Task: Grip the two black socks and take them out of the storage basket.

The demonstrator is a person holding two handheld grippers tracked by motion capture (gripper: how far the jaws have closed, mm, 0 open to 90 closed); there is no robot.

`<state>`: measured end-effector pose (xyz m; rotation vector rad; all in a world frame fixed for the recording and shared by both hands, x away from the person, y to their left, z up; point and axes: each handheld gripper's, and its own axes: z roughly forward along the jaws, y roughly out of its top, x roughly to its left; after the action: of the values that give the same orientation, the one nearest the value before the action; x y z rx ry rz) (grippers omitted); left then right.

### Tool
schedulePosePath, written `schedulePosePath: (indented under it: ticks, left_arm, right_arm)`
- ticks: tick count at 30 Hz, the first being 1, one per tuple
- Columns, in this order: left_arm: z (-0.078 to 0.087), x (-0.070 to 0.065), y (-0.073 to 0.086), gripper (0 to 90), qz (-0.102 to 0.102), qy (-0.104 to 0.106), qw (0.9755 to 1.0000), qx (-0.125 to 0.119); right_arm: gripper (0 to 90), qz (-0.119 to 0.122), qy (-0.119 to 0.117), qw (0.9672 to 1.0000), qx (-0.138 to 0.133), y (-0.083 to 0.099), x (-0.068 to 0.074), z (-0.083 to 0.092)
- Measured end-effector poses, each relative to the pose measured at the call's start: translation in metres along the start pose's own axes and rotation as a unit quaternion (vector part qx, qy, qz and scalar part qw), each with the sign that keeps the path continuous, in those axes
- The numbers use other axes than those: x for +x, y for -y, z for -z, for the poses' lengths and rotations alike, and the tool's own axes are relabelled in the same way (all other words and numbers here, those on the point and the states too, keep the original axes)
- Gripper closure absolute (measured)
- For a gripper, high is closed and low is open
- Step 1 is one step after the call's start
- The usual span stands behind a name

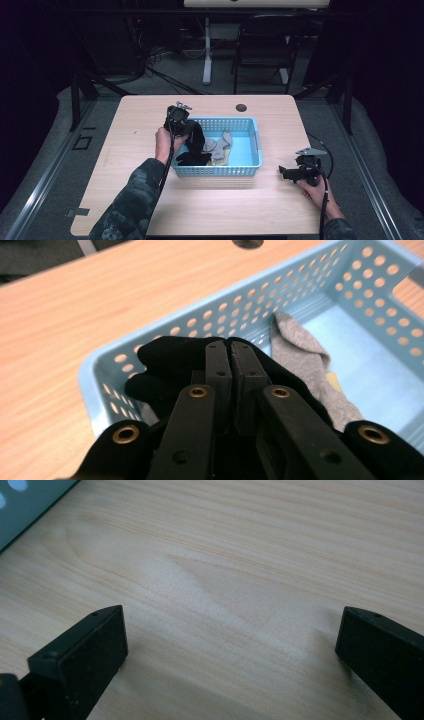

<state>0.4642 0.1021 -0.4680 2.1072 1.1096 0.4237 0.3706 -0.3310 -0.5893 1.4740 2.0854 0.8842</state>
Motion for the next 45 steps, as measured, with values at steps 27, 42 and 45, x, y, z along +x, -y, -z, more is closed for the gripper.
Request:
schedulePosePath:
  ticks: [27,42,45]
  left_arm:
    - [0.072,-0.003,-0.038,87.6,-0.02,0.033,0.9974,-0.061]
    - [0.119,0.022,-0.046,87.6,-0.005,0.013,0.9948,-0.101]
    - [0.128,0.03,-0.044,87.6,-0.002,0.005,0.9945,-0.105]
  right_arm:
    - [0.0,0.0,0.0,1.0,0.0,0.0,0.0,0.0]
    - [0.0,0.0,0.0,1.0,-0.001,0.0,0.0,0.0]
    - [0.0,0.0,0.0,1.0,0.001,0.0,0.0,0.0]
